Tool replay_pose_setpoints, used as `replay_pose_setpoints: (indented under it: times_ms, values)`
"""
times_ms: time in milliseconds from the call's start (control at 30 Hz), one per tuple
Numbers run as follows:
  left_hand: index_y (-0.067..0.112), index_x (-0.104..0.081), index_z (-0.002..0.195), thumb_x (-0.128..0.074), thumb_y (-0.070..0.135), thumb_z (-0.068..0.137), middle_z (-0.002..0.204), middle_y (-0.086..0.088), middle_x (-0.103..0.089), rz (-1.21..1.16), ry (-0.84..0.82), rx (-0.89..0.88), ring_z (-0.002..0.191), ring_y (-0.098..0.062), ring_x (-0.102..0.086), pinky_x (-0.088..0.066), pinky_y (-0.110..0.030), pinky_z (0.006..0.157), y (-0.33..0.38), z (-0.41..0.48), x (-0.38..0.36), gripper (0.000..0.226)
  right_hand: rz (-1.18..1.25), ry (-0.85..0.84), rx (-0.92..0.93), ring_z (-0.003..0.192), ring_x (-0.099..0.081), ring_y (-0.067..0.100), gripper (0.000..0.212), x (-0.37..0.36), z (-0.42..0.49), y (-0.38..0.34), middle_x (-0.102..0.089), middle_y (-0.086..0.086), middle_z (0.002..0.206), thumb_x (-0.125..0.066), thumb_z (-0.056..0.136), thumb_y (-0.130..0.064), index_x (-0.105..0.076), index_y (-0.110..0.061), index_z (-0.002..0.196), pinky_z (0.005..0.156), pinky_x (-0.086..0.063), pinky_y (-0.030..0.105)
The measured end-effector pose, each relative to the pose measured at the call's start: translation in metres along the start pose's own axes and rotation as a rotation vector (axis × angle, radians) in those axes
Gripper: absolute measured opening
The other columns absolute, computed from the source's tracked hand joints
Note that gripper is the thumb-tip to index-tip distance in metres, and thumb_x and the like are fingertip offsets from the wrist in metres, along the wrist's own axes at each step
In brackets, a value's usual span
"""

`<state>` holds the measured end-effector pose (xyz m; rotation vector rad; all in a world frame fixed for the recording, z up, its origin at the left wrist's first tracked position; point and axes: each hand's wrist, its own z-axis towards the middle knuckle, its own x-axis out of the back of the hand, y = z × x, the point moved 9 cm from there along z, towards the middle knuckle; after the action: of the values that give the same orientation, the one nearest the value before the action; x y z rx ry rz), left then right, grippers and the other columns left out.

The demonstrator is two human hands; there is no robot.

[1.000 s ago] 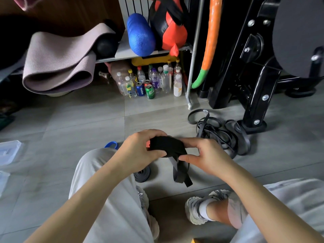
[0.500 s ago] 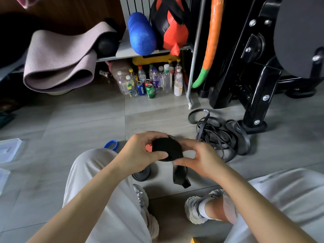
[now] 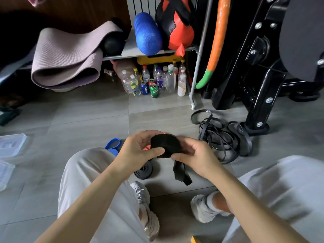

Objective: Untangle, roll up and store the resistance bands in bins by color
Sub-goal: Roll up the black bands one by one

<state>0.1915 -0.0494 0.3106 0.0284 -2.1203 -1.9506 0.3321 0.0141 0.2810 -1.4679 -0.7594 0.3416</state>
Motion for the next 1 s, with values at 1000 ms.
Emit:
replay_pose_setpoints:
  times_ms: [1000]
  values:
    - [0.016,-0.063,0.109,-0.081,0.018,0.063,0.099,-0.006,-0.071,-0.256,0.093,0.051,0.095,-0.025,-0.066,-0.053,-0.044,0.084,-0.003,0.003,0.018,0.049,0.018,-0.001,0.103,0.097,-0.064,0.001,0.043,-0.001,0.023,-0.032,-0.071,-0.016,0.097,-0.076,0.074,-0.008,-0.062,-0.041,0.098,0.092,-0.05,0.027]
